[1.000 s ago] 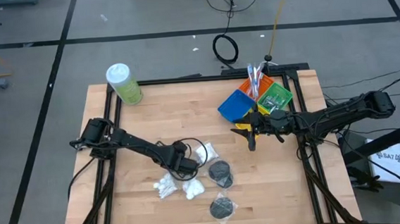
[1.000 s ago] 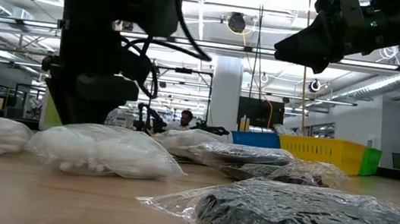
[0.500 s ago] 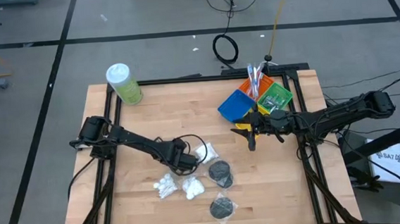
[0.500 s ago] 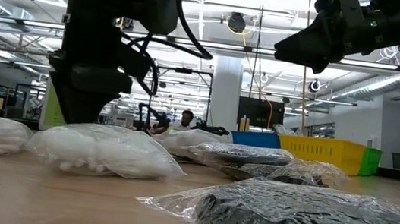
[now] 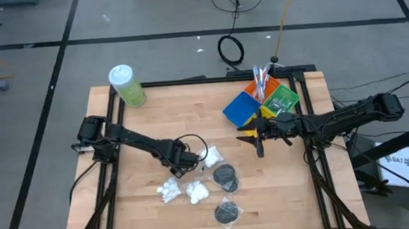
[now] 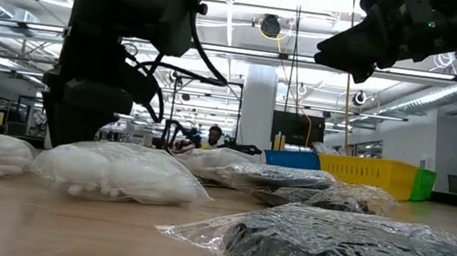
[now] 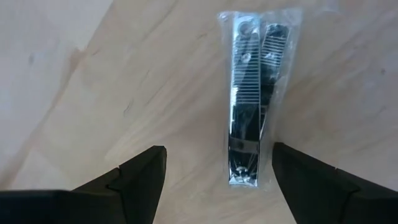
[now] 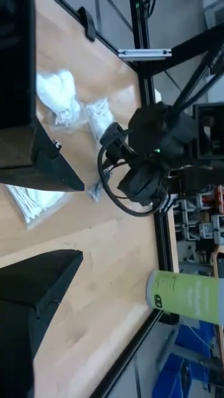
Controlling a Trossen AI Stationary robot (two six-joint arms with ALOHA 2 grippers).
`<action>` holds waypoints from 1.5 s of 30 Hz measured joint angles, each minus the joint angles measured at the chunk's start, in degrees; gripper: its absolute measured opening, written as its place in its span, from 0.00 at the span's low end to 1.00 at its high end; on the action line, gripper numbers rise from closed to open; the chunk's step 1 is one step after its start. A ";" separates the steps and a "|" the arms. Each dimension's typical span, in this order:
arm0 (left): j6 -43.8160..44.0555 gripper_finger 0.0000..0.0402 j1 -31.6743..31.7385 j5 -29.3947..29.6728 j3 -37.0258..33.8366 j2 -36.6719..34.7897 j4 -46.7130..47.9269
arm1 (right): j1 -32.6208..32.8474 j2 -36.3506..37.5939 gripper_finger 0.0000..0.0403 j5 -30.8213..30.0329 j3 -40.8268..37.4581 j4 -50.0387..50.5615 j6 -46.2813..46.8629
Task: Pick & Place Travel size toiletries
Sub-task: Put the nail cutter into the green bin
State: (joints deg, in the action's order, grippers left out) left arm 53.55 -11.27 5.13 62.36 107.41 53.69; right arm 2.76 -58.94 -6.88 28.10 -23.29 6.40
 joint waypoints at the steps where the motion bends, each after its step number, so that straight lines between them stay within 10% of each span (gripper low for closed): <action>1: -1.45 0.73 0.14 -0.18 -0.17 -0.02 -0.80 | -0.01 0.00 0.37 0.46 0.00 0.00 -0.01; 10: -5.43 0.70 0.59 -1.66 -0.25 0.16 -1.39 | -0.02 0.02 0.37 5.09 0.00 0.94 -0.01; 24: -8.30 0.12 0.26 -2.32 -0.38 0.28 -6.46 | -0.02 0.02 0.37 5.49 0.00 0.92 -0.03; 30: -9.99 0.09 -0.15 1.54 -0.27 0.28 -7.94 | -0.02 0.02 0.37 5.49 0.00 0.89 -0.03; 38: -13.97 0.09 -2.97 23.07 -0.68 -6.24 -8.83 | -0.02 0.02 0.37 2.72 0.00 0.82 -0.03; 45: -36.66 0.09 -5.10 42.02 -0.44 -11.69 -27.46 | -0.06 -5.01 0.37 -6.46 0.00 -8.25 1.86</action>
State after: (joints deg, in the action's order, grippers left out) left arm 16.89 -16.37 47.16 61.91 95.72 26.23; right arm 2.70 -63.95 -13.34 28.10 -31.54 8.26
